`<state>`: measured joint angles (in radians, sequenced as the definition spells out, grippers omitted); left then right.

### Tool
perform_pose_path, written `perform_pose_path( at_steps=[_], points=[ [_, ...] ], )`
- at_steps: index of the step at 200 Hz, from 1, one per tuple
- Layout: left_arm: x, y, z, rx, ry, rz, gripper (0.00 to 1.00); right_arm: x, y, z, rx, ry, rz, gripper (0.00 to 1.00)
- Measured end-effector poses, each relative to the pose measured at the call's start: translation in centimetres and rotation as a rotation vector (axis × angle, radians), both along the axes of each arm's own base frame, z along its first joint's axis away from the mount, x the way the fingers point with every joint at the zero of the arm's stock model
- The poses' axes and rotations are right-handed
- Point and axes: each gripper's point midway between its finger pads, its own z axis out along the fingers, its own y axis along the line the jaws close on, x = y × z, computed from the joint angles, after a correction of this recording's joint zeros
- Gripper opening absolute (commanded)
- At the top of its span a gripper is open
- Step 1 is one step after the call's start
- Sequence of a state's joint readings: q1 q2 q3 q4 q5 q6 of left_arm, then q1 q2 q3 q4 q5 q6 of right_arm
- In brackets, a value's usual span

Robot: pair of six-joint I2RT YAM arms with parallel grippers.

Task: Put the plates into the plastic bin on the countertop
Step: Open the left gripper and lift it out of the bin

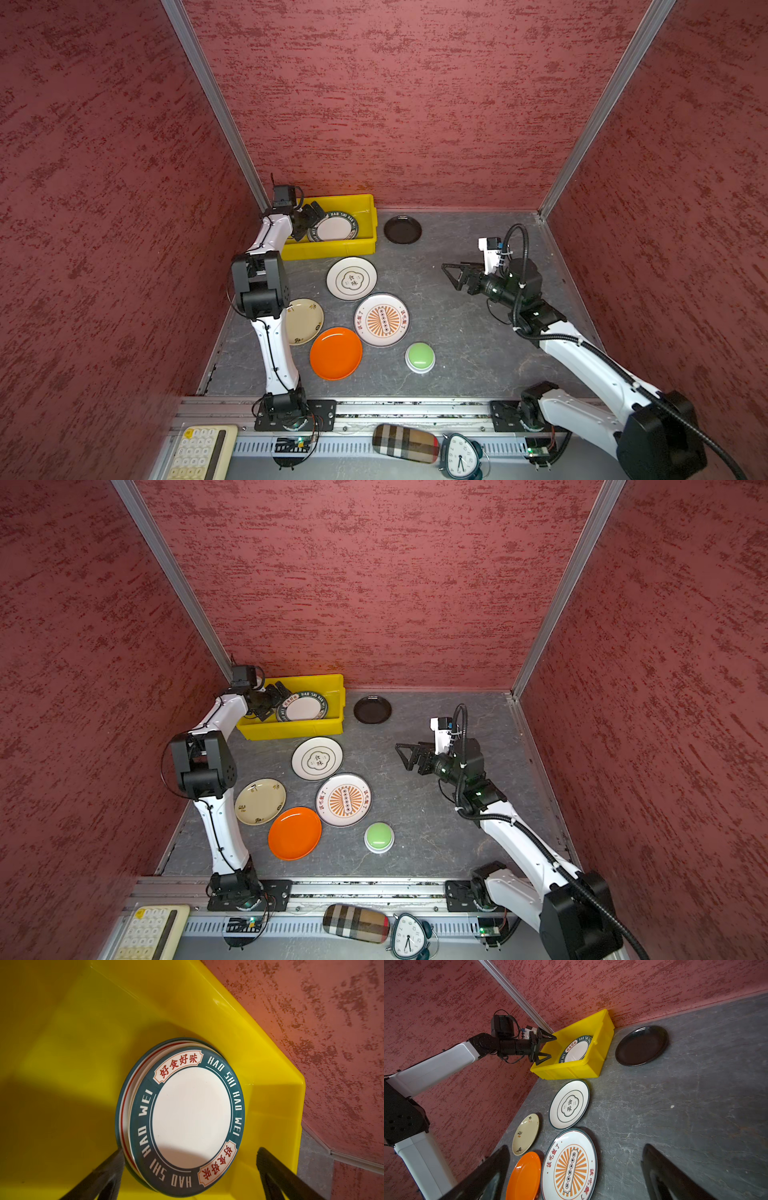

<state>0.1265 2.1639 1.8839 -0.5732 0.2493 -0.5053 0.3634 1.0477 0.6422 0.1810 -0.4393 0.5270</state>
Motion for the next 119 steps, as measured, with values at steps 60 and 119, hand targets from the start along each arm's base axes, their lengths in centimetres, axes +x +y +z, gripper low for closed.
perform_pose_path(
  at_steps=[60, 119],
  points=[
    [-3.7, -2.5, 5.3, 0.138, -0.069, -0.019, 0.99, -0.4, -1.0, 0.1, 0.026, 0.006, -0.059, 0.99],
    [-15.0, -5.7, 11.1, 0.15, -0.256, 0.003, 0.99, -1.1, -1.4, -1.8, 0.009, 0.062, -0.069, 0.99]
  ],
)
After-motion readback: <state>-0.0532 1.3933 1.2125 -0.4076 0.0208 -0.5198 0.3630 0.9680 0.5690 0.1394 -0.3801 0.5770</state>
